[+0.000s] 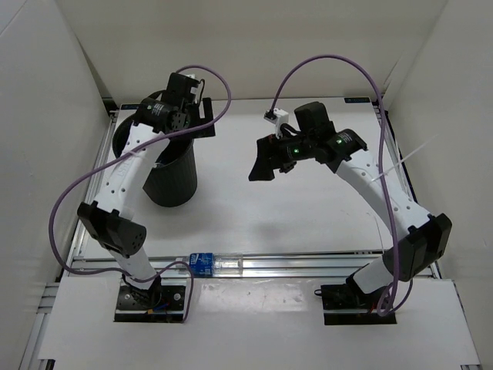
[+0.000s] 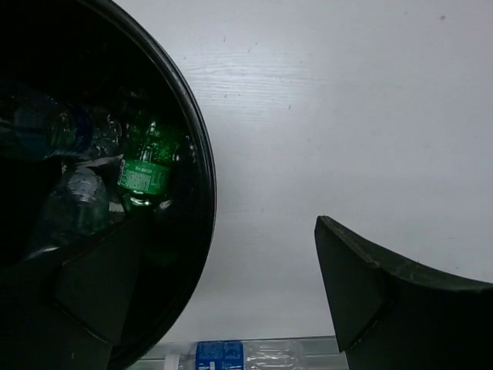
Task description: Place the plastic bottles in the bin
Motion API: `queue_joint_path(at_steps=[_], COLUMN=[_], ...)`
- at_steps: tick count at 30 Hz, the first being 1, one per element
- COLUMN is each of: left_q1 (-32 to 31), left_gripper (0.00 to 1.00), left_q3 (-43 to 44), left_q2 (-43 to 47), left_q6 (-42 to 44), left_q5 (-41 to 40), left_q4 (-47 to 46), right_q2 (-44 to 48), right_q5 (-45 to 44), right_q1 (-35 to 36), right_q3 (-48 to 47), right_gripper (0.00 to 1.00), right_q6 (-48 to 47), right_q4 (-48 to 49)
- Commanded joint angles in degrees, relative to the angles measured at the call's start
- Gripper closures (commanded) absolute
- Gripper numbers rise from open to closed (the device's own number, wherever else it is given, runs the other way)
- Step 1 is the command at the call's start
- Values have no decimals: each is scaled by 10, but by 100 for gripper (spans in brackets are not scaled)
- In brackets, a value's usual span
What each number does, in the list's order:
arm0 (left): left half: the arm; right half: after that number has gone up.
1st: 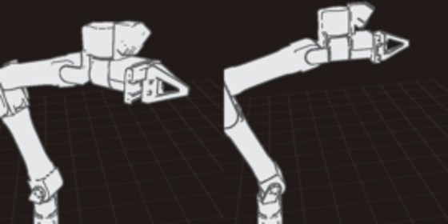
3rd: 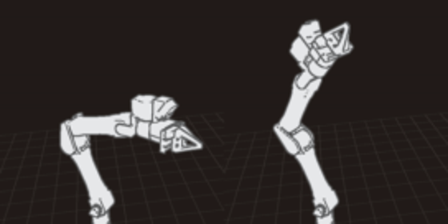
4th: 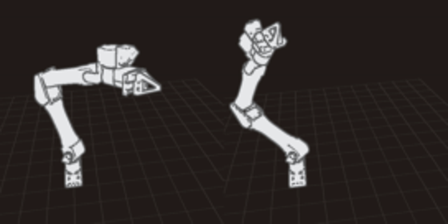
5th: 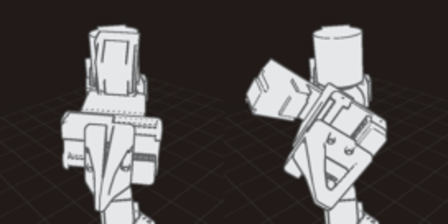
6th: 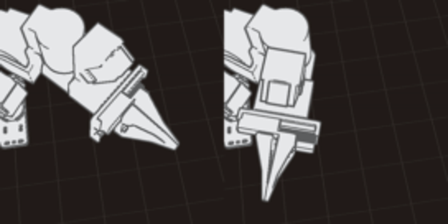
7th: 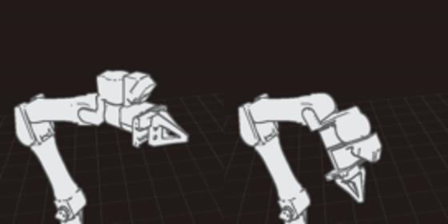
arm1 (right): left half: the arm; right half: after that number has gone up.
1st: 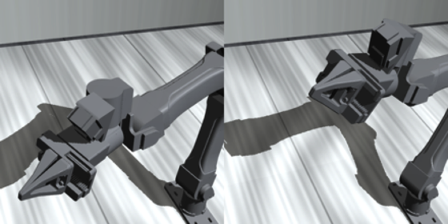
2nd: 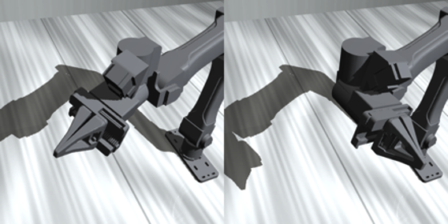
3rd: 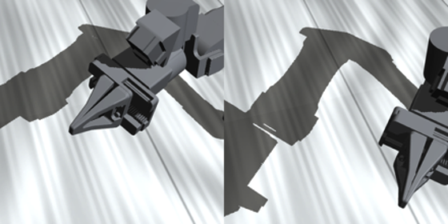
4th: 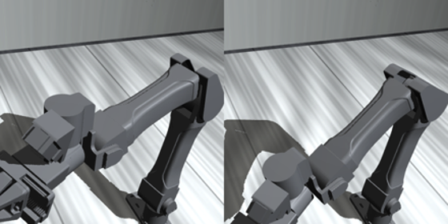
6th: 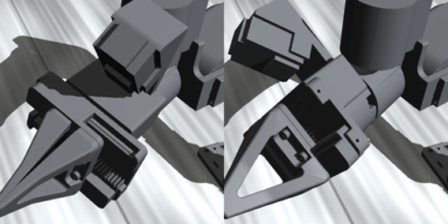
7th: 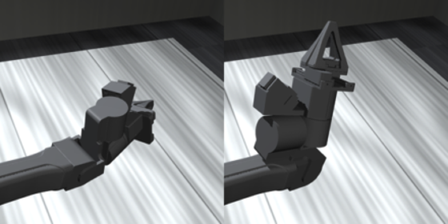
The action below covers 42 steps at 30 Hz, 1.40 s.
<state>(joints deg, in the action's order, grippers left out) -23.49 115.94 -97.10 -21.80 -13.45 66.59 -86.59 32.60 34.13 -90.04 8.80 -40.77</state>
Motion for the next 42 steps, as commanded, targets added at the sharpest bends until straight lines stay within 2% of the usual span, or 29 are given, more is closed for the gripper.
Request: queue_joint_path(at_steps=[1,8,9,10,13,14,17,18,21,22,24,27,30,31,33,34,35,38,41,42], left_q1=[-9,-9,-9,-9,-3,-3,-3,-9,-26,-31,-43,-54,-54,-54,-54,-54,-54,-54,-54,-54], left_gripper=[0,0,4,25,52,64,73,80,87,89,89,83,73,66,36,0,0,0,0,0], left_q3=[3,-53,-78,-86,-81,-81,-112,-112,-83,-50,-17,18,57,62,49,30,-12,-49,-31,7], left_q2=[24,5,11,11,-12,-12,0,0,0,-6,-13,-19,-19,-19,-10,-1,8,28,34,34], left_q6=[22,11,5,4,-1,-8,-21,-21,-32,-32,-39,-44,-51,-57,-57,-57,-57,-57,-57,-62], left_q5=[-2,26,39,53,99,106,120,128,149,149,154,166,178,178,178,178,178,172,157,137], left_q4=[17,18,9,0,13,13,13,23,51,75,94,100,107,107,99,85,78,65,65,65], right_q2=[41,53,58,58,69,69,82,82,105,113,120,128,128,128,128,128,122,116,116,116], right_q5=[-27,-51,-51,-51,-71,-71,-82,-88,-102,-108,-92,-46,-12,-11,-24,-33,-50,-59,-64,-64], right_q1=[0,0,0,0,0,0,0,0,0,0,0,0,6,6,22,38,45,64,81,91], right_q3=[10,26,26,31,36,36,53,71,110,118,132,157,172,172,185,195,201,214,214,214], right_gripper=[0,0,0,0,0,0,0,0,0,0,0,1,3,3,3,3,3,4,0,0], right_q6=[-23,-28,-33,-33,-33,-40,-50,-50,-62,-62,-73,-98,-118,-118,-125,-125,-132,-143,-149,-156], right_q4=[-4,-4,-4,-9,-9,-15,-26,-26,-26,-26,-26,-26,-21,-21,-21,-16,-16,-16,-16,-16])
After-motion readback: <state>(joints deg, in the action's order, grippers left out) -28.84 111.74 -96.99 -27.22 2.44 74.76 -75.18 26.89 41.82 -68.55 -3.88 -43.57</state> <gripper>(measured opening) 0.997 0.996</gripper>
